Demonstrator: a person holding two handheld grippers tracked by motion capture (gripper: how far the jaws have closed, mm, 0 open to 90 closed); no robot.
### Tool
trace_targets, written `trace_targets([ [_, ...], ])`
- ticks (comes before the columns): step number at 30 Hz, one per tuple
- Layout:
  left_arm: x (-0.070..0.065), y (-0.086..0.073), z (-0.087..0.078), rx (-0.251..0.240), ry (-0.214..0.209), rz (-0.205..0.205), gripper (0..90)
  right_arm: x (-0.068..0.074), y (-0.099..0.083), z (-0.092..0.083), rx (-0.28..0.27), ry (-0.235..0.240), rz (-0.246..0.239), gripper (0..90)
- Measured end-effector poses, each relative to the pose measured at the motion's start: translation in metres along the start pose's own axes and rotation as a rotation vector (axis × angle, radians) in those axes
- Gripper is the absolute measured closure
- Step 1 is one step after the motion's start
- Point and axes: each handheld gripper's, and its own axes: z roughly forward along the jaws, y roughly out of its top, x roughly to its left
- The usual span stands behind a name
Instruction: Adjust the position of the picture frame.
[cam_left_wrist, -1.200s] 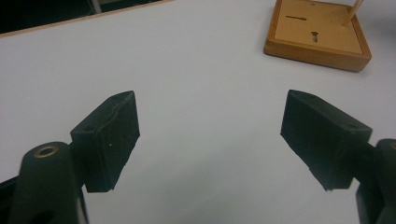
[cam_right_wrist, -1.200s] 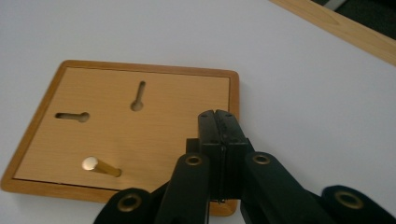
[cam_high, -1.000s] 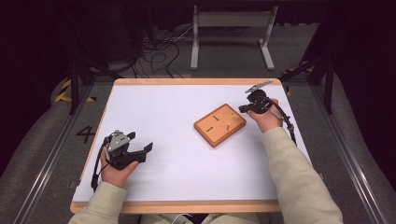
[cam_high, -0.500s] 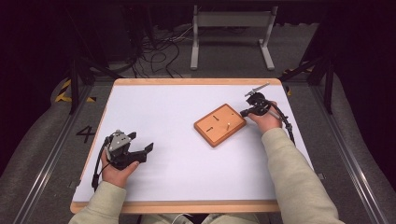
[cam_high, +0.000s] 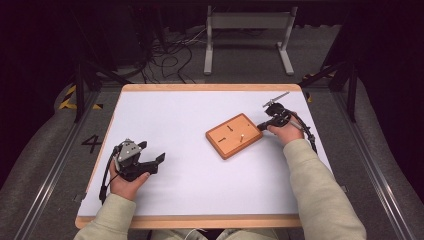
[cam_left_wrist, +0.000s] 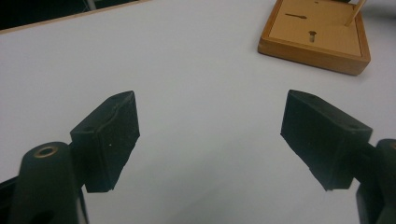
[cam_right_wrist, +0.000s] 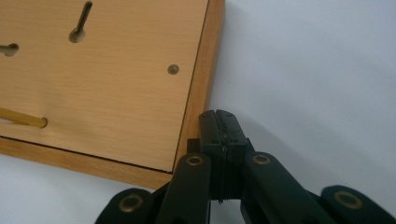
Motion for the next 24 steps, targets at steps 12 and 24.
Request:
trace_targets([
  [12, -0.001, 0.002, 0.003, 0.000, -0.006, 0.001, 19.5, 0.023, -0.011, -0.010, 0.021, 0.091, -0.029, 90.0],
  [24, -0.002, 0.004, 0.006, -0.001, -0.015, 0.010, 19.4, 0.036, -0.008, -0.016, 0.015, 0.081, -0.090, 90.0],
])
